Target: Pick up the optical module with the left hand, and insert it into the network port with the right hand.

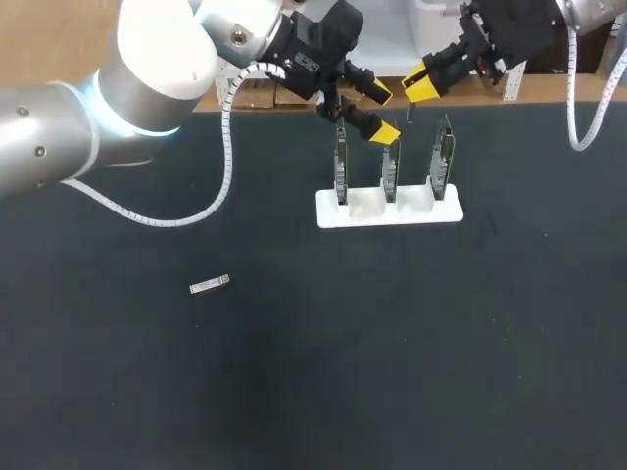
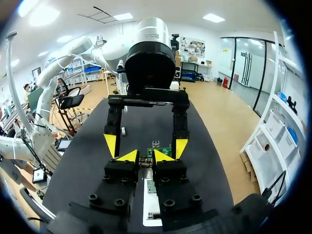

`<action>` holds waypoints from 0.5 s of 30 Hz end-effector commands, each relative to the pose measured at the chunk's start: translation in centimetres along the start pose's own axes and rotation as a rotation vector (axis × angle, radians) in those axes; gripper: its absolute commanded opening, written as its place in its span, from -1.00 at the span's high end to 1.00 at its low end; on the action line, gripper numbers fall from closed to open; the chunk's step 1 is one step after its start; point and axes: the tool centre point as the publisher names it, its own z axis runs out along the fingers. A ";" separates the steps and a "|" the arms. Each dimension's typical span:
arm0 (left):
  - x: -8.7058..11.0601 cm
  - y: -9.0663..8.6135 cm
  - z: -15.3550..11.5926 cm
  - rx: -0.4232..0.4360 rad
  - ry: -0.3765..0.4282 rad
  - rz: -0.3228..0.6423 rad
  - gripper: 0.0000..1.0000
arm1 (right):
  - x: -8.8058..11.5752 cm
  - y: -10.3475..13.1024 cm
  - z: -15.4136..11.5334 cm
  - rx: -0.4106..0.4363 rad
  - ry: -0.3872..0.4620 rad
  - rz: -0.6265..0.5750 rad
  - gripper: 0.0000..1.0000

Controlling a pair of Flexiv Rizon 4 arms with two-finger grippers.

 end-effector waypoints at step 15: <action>0.4 1.6 -0.2 -0.006 0.019 0.014 -1.00 | -0.1 -0.2 0.1 0.000 0.005 0.004 1.00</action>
